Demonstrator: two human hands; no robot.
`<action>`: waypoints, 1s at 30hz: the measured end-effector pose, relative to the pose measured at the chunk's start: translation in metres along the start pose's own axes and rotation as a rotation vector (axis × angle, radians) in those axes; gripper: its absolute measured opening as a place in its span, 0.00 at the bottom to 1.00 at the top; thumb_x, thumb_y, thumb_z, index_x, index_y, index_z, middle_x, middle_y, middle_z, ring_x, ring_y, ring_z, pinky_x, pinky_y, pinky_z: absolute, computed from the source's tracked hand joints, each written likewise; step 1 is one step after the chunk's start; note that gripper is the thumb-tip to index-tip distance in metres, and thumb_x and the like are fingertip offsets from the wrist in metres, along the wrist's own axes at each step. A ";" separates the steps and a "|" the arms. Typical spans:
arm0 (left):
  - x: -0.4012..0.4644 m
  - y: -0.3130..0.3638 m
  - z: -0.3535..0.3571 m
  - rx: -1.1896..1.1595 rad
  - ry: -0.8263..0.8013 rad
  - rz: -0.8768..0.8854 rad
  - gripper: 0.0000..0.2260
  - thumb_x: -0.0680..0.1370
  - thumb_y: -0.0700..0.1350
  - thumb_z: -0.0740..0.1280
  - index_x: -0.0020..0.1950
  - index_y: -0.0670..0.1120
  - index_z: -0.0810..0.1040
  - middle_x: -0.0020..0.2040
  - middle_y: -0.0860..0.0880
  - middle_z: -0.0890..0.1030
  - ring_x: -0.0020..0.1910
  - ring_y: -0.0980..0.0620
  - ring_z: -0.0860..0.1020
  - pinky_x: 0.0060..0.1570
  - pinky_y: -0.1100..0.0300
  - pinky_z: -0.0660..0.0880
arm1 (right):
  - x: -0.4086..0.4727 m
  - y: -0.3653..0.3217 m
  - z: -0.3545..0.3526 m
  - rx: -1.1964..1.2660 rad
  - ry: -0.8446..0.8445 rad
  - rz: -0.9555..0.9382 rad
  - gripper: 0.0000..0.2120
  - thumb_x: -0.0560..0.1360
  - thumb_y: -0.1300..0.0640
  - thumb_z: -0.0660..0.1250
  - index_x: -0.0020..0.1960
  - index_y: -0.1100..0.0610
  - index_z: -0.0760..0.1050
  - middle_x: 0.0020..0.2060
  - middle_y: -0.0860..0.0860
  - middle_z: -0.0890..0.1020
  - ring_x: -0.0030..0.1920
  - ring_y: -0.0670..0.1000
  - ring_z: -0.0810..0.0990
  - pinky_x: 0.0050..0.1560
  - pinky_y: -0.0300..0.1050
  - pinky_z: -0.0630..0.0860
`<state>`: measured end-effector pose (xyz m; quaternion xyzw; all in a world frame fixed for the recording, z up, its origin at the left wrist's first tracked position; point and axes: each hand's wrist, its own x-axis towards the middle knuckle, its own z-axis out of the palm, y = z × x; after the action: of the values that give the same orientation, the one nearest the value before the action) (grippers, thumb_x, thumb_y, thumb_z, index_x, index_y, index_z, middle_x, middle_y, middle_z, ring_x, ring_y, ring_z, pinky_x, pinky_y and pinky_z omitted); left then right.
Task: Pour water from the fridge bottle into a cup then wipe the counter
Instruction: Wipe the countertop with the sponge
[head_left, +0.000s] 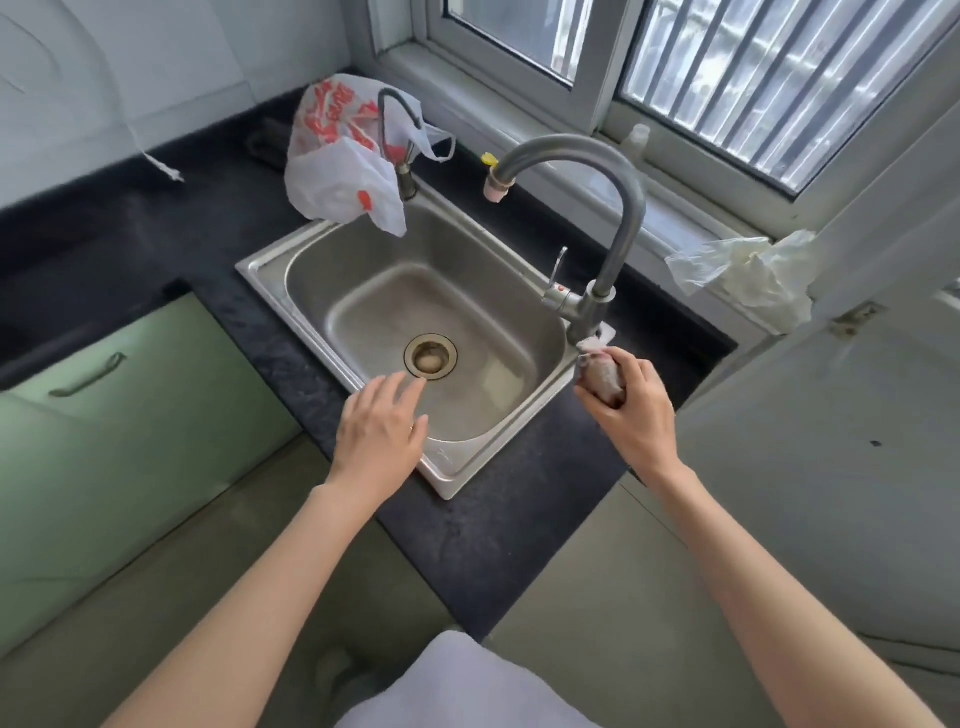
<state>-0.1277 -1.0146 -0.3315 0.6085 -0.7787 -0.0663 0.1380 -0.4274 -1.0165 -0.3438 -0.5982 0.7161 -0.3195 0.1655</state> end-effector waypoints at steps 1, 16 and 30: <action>-0.006 -0.009 -0.007 0.002 0.019 -0.004 0.19 0.74 0.42 0.71 0.64 0.42 0.77 0.61 0.40 0.78 0.61 0.38 0.75 0.58 0.43 0.72 | -0.009 -0.015 0.002 0.022 -0.012 -0.013 0.25 0.69 0.47 0.74 0.63 0.44 0.71 0.52 0.48 0.76 0.53 0.48 0.75 0.51 0.45 0.72; -0.179 -0.234 -0.099 0.070 0.138 -0.292 0.19 0.73 0.42 0.72 0.63 0.40 0.78 0.61 0.38 0.78 0.60 0.36 0.76 0.57 0.44 0.73 | -0.135 -0.259 0.153 0.166 -0.285 -0.236 0.24 0.67 0.46 0.75 0.59 0.46 0.71 0.52 0.45 0.77 0.51 0.48 0.76 0.48 0.42 0.69; -0.292 -0.400 -0.172 0.149 0.288 -0.588 0.18 0.71 0.40 0.73 0.60 0.38 0.78 0.58 0.35 0.79 0.56 0.35 0.77 0.55 0.42 0.75 | -0.185 -0.468 0.296 0.200 -0.543 -0.532 0.24 0.68 0.46 0.74 0.61 0.48 0.70 0.54 0.45 0.78 0.53 0.47 0.75 0.52 0.45 0.72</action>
<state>0.3596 -0.8218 -0.3151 0.8186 -0.5450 0.0406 0.1768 0.1503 -0.9525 -0.2830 -0.8066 0.4314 -0.2495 0.3177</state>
